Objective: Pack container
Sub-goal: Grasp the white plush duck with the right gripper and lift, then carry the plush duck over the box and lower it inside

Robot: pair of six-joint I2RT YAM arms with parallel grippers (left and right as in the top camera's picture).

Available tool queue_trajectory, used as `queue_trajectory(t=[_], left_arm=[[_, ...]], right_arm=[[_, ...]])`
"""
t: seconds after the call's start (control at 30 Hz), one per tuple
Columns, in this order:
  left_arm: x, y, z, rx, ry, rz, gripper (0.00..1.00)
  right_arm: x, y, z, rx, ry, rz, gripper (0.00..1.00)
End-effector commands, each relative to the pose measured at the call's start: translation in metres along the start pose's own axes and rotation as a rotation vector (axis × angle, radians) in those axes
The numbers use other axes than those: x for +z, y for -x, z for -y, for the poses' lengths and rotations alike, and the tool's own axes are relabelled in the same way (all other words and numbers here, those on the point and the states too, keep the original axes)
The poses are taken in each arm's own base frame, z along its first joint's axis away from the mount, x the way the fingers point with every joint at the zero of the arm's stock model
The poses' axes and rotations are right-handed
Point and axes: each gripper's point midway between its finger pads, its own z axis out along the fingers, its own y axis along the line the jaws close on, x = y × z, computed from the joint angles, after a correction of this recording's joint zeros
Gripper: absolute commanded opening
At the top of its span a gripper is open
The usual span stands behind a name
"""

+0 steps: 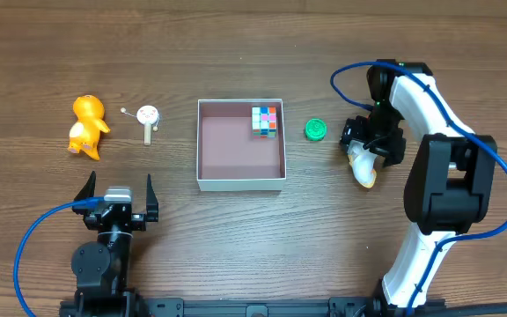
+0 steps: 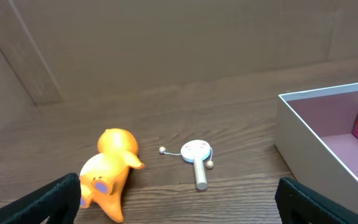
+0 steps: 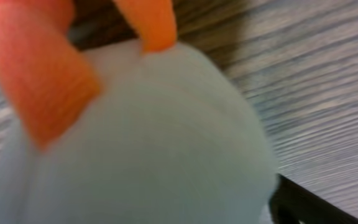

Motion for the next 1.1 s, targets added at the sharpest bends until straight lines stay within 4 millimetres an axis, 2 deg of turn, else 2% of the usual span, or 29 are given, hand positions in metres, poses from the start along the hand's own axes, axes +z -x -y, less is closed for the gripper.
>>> queue_trajectory(t=[0.0,0.1,0.2,0.33,0.43,0.47,0.57,0.6,0.63,0.7,0.77,0.8,0.83,0.9,0.93,1.0,1.07], left_arm=[[0.0,-0.001,0.001,0.016,-0.011,-0.001,1.0],[0.0,-0.001,0.001,0.016,-0.011,-0.001,1.0],[0.0,-0.001,0.001,0.016,-0.011,-0.001,1.0],[0.0,-0.001,0.001,0.016,-0.011,-0.001,1.0],[0.0,-0.001,0.001,0.016,-0.011,-0.001,1.0],[0.0,-0.001,0.001,0.016,-0.011,-0.001,1.0],[0.0,-0.001,0.001,0.016,-0.011,-0.001,1.0],[0.0,-0.001,0.001,0.016,-0.011,-0.001,1.0],[0.0,-0.001,0.001,0.016,-0.011,-0.001,1.0],[0.0,-0.001,0.001,0.016,-0.011,-0.001,1.0],[0.0,-0.001,0.001,0.016,-0.011,-0.001,1.0],[0.0,-0.001,0.001,0.016,-0.011,-0.001,1.0],[0.0,-0.001,0.001,0.016,-0.011,-0.001,1.0],[0.0,-0.001,0.001,0.016,-0.011,-0.001,1.0],[0.0,-0.001,0.001,0.016,-0.011,-0.001,1.0],[0.0,-0.001,0.001,0.016,-0.011,-0.001,1.0],[0.0,-0.001,0.001,0.016,-0.011,-0.001,1.0]], right_arm=[[-0.005,0.0,0.0,-0.005,0.014,0.019,0.73],[-0.006,0.0,-0.001,-0.004,0.022,0.021,0.58],[-0.02,0.009,-0.015,-0.006,0.092,0.05,0.5],[-0.078,0.034,-0.027,-0.012,0.156,0.178,0.45],[-0.127,0.042,-0.033,-0.025,0.192,0.274,0.41],[-0.15,0.043,-0.036,-0.052,0.206,0.32,0.41],[-0.203,0.033,-0.055,-0.129,0.243,0.432,0.4],[-0.22,0.021,-0.068,-0.167,0.256,0.462,0.39],[-0.228,0.011,-0.079,-0.201,0.267,0.471,0.38],[-0.233,-0.015,-0.107,-0.288,0.29,0.453,0.37],[-0.228,-0.043,-0.137,-0.437,0.295,0.426,0.37],[-0.224,-0.063,-0.159,-0.597,0.275,0.43,0.37],[-0.222,-0.075,-0.171,-0.705,0.247,0.443,0.38],[-0.218,-0.098,-0.192,-0.816,0.224,0.449,0.39],[-0.212,-0.111,-0.201,-0.875,0.212,0.434,0.4],[-0.204,-0.117,-0.204,-0.916,0.197,0.414,0.41],[-0.188,-0.121,-0.204,-0.932,0.17,0.367,0.41]])
